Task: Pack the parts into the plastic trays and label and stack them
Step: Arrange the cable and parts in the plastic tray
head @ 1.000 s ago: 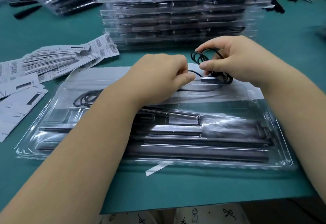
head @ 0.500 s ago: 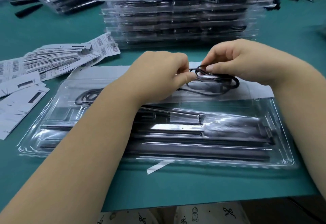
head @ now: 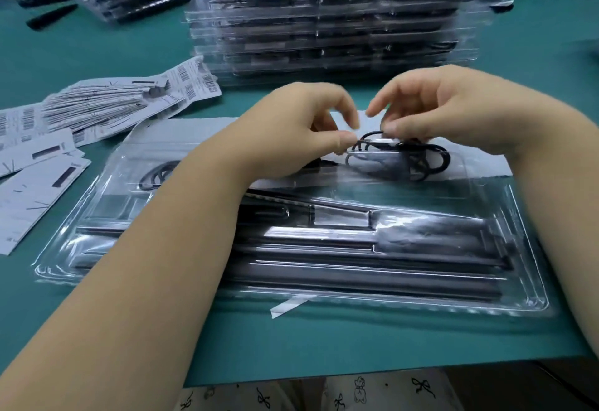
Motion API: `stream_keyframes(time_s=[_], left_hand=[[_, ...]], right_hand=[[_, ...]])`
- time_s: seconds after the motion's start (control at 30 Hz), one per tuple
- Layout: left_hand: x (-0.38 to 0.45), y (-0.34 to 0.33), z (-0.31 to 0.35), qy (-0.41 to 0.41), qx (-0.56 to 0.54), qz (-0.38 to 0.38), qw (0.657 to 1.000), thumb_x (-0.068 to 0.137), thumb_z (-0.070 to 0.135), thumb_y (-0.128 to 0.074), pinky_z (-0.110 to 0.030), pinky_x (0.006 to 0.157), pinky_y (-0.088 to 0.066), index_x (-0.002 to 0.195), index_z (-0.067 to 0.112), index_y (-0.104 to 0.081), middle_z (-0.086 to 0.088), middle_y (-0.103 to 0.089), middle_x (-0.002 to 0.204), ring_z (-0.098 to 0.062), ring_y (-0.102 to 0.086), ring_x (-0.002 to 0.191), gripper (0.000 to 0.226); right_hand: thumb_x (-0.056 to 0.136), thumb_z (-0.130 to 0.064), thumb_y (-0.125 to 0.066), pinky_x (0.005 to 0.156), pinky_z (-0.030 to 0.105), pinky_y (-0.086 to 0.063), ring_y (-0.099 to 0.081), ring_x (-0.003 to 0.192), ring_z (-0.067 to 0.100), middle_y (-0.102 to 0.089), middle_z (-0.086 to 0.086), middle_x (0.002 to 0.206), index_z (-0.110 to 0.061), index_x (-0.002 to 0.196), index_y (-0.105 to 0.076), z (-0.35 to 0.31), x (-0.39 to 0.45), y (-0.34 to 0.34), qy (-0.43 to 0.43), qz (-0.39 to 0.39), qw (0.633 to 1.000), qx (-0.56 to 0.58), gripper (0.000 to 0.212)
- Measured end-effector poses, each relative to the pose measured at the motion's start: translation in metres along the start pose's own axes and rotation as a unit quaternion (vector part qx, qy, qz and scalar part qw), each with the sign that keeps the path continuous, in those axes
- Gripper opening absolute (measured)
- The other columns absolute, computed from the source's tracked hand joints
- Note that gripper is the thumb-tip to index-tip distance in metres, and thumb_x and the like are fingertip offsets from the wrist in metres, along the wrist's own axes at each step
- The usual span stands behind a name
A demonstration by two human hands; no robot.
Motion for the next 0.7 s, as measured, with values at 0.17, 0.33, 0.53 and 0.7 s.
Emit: stream_keyframes(time_s=[0.17,0.33,0.53,0.7], left_hand=[[0.000,-0.004,-0.006,0.026,-0.047,-0.032,0.998,0.085,0.026,-0.069,-0.016,0.071,-0.050,0.092,0.026,-0.075,0.015,-0.072,0.076,0.005,-0.063,0.070,0.009],[0.001,-0.003,-0.006,0.022,-0.064,-0.029,0.997,0.085,0.022,-0.069,-0.013,0.070,-0.049,0.086,0.019,-0.075,0.011,-0.073,0.076,0.004,-0.063,0.070,0.007],[0.003,-0.010,-0.005,0.061,-0.020,-0.065,0.996,0.085,0.043,-0.063,-0.014,0.057,-0.043,0.070,0.030,-0.072,0.016,-0.068,0.065,0.001,-0.055,0.056,0.022],[0.005,-0.019,-0.006,0.082,0.000,-0.071,0.994,0.078,0.057,-0.062,-0.013,0.049,-0.036,0.069,0.026,-0.072,0.009,-0.063,0.060,0.000,-0.047,0.051,0.034]], right_hand=[[0.077,-0.011,-0.069,0.055,0.016,-0.044,-0.052,0.058,0.005,-0.069,0.000,0.067,-0.027,0.068,-0.075,-0.001,0.003,0.000,-0.015,0.047,0.998,-0.048,0.019],[0.061,-0.026,-0.053,0.064,0.033,-0.040,-0.050,0.063,0.018,-0.061,0.013,0.063,-0.020,0.063,-0.072,-0.006,0.005,-0.007,-0.005,0.069,0.998,0.005,0.021],[0.069,-0.031,-0.070,0.071,0.033,-0.039,-0.050,0.065,0.015,-0.063,0.021,0.074,-0.026,0.063,-0.074,-0.009,0.000,-0.012,-0.019,0.016,0.999,-0.032,0.009],[0.079,-0.047,-0.062,0.069,0.035,-0.043,-0.050,0.062,0.018,-0.062,0.008,0.067,-0.032,0.055,-0.070,-0.013,-0.001,-0.008,-0.038,0.030,0.994,-0.099,0.029]])
Point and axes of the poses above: each hand's wrist, its own x-axis towards the middle knuckle, its own y-axis out of the back of the hand, z = x × y, the point moved 8 cm from there along x, towards the middle knuckle
